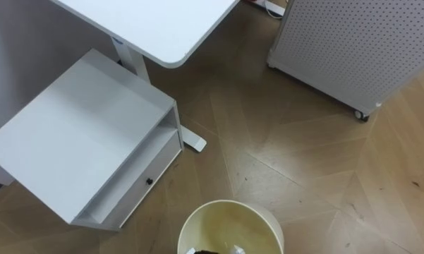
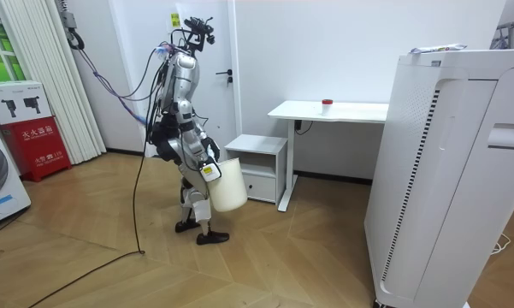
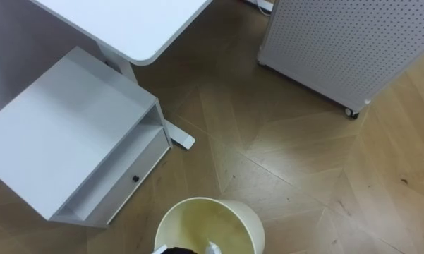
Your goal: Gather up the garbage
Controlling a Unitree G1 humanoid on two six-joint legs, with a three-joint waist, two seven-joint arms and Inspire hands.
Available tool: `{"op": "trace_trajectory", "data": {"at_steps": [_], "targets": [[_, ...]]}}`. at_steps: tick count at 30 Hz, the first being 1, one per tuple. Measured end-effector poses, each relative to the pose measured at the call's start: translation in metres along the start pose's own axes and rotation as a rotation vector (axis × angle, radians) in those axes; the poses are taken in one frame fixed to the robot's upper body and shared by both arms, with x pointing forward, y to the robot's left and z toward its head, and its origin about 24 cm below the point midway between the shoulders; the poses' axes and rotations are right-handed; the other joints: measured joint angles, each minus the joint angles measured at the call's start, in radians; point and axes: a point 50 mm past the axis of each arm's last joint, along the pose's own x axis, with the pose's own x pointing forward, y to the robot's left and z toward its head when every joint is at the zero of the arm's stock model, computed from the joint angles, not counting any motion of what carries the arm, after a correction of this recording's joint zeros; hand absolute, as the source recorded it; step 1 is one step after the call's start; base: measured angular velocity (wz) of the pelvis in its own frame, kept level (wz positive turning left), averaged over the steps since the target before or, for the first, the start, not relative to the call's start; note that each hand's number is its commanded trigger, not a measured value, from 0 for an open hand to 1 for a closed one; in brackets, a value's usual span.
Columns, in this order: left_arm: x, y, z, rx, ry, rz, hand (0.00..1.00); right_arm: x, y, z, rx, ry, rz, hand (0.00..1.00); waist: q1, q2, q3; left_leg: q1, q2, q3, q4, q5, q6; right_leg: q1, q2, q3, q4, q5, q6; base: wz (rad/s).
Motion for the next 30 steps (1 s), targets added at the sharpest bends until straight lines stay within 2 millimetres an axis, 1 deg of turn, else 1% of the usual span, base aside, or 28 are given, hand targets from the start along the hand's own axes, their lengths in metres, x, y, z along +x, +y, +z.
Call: {"op": "trace_trajectory", "data": {"at_steps": [8,12,15,16,18,19,23,26,27,29,30], "targets": [[0.0,0.0,-0.002,0.015,0.018,0.0,0.0,0.0,-0.001,0.0,0.003,-0.003,-0.002,1.0,0.015,0.001,0.0008,0.001,0.0,0.0,-0.008,0.002,-0.001,-0.002,0.0,-0.001,0.0,-0.001,-0.001,0.0],[0.0,0.002,0.0,0.064,0.017,-0.004,0.0,0.0,-0.002,0.001,0.006,-0.006,0.004,1.0,0.016,0.002,0.0009,0.003,0.0,0.0,-0.006,0.002,-0.001,-0.001,0.0,0.0,0.001,-0.001,-0.001,0.0],[0.0,0.008,0.004,0.106,0.003,0.01,0.0,-0.001,-0.004,0.002,0.004,-0.007,0.003,1.0,0.017,0.007,0.0015,0.002,0.0,0.0,0.002,0.001,-0.001,0.0,0.0,0.001,0.005,-0.001,-0.001,0.0],[0.001,0.009,0.006,0.12,-0.006,0.016,0.0,-0.001,-0.006,0.003,-0.001,-0.007,0.0,1.0,0.018,0.013,0.0031,0.003,0.0,0.0,0.005,0.0,0.0,0.002,-0.001,0.001,0.006,-0.001,-0.001,0.0],[0.0,0.013,0.009,0.137,-0.021,0.031,0.0,-0.001,-0.009,0.004,-0.001,-0.007,-0.008,1.0,0.02,0.02,0.0034,0.007,0.0,0.0,0.007,0.0,0.0,0.007,-0.001,0.001,0.006,-0.001,-0.001,0.0],[0.0,0.015,0.012,0.142,-0.032,0.037,0.0,-0.002,-0.01,0.003,0.003,-0.004,-0.013,1.0,0.021,0.024,0.0054,0.016,0.0,0.002,0.007,0.0,0.0,0.014,-0.001,0.002,0.006,-0.001,-0.001,-0.04],[-0.002,0.023,0.012,0.142,-0.034,0.064,0.0,-0.002,-0.016,0.0,0.019,0.015,-0.039,1.0,0.029,0.029,0.0065,0.058,0.0,0.019,-0.005,0.0,0.0,0.044,0.003,0.019,0.007,-0.002,0.0,-0.12],[-0.002,0.028,0.016,0.146,-0.049,0.083,0.0,-0.004,-0.024,-0.003,0.043,0.033,-0.065,1.0,0.032,0.037,0.0119,0.105,0.002,0.025,-0.009,-0.006,-0.001,0.087,0.008,0.03,0.006,-0.006,0.004,-0.09],[-0.002,0.031,0.02,0.152,-0.065,0.095,0.0,-0.005,-0.027,-0.003,0.059,0.028,-0.079,1.0,0.031,0.04,0.0137,0.12,0.002,0.028,-0.01,-0.009,0.0,0.1,0.009,0.033,0.006,-0.007,0.006,-0.11],[-0.002,0.034,0.028,0.165,-0.095,0.109,0.0,-0.006,-0.031,-0.003,0.08,0.026,-0.095,1.0,0.031,0.04,0.0141,0.145,0.004,0.042,-0.016,-0.012,0.002,0.116,0.01,0.043,0.006,-0.01,0.011,-0.17],[-0.003,0.036,0.032,0.169,-0.114,0.116,0.0,-0.006,-0.034,-0.003,0.092,0.027,-0.106,1.0,0.028,0.043,0.0159,0.166,0.004,0.051,-0.021,-0.013,0.004,0.132,0.011,0.05,0.008,-0.011,0.012,-0.21]]}}
